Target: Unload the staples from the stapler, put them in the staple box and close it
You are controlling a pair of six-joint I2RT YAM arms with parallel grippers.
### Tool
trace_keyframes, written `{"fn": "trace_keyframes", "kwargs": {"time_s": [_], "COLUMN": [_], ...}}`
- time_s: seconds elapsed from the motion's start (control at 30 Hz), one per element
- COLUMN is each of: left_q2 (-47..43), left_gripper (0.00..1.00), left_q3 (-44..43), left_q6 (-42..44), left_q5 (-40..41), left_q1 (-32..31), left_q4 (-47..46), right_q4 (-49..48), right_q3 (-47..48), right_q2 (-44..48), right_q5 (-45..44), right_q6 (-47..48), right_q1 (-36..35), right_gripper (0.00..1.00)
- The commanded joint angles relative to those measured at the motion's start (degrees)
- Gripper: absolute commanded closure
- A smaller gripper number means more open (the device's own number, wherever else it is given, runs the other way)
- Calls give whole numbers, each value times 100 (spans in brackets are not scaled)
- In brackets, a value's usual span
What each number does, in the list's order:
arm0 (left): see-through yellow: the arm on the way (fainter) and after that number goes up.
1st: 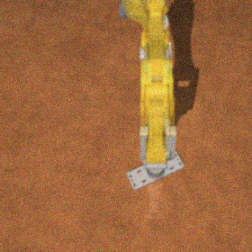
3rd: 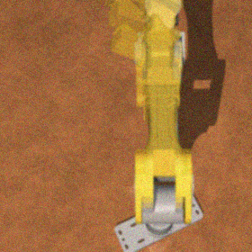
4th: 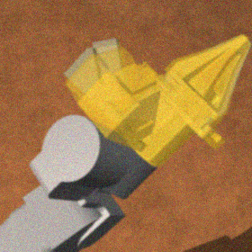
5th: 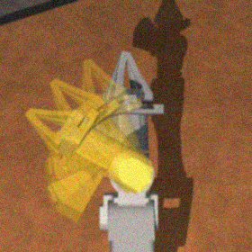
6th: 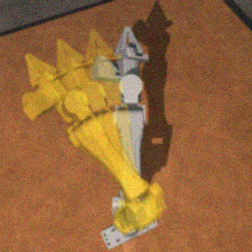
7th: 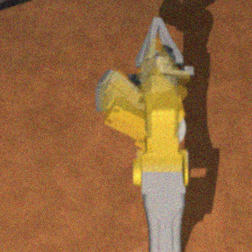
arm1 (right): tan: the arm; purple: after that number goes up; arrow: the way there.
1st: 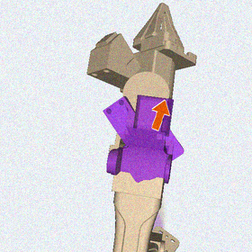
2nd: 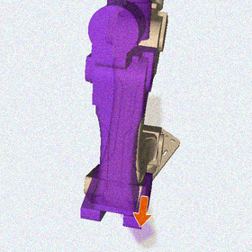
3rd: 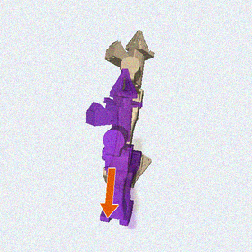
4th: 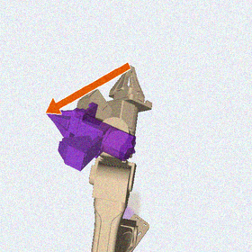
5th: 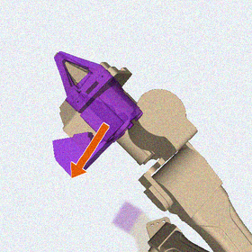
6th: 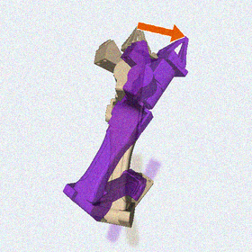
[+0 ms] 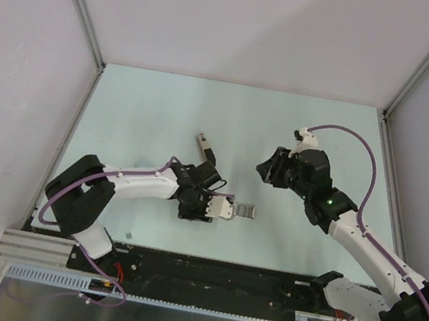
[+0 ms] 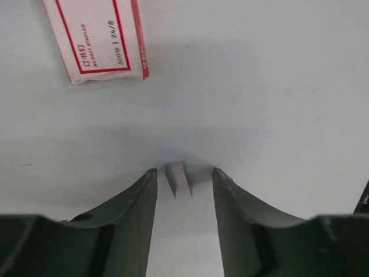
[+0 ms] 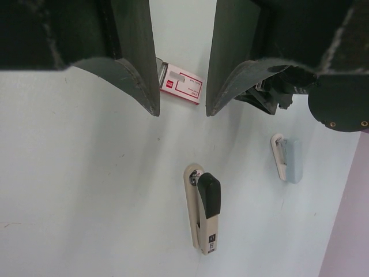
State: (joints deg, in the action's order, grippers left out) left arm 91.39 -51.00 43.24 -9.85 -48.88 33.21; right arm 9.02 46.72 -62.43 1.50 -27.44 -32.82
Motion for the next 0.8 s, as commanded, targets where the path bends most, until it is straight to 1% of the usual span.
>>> {"fn": "trace_keyframes", "kwargs": {"time_s": [0.0,0.1,0.33,0.63,0.77], "left_q2": [178,235,337,413,443], "left_gripper": [56,60,63,70,77], "left_q3": [-78,-106,-249,-338,-280], "left_q6": [-142,-144,-217,-154,-150], "left_q5": [-50,-10,-19,49,73], "left_q1": [9,4,8,9,8], "left_q4": [122,124,119,146,167], "right_q4": [-183,-184,-255,-269,-273], "right_q3": [-31,-31,-31,-31,-32], "right_q2": [142,140,94,44,15], "right_q5": [-72,-64,-39,-62,-73], "right_q6": [-52,-51,-60,-51,-50], "right_q1": [-43,-55,-107,-153,-178], "right_gripper": [58,59,59,60,60]}}
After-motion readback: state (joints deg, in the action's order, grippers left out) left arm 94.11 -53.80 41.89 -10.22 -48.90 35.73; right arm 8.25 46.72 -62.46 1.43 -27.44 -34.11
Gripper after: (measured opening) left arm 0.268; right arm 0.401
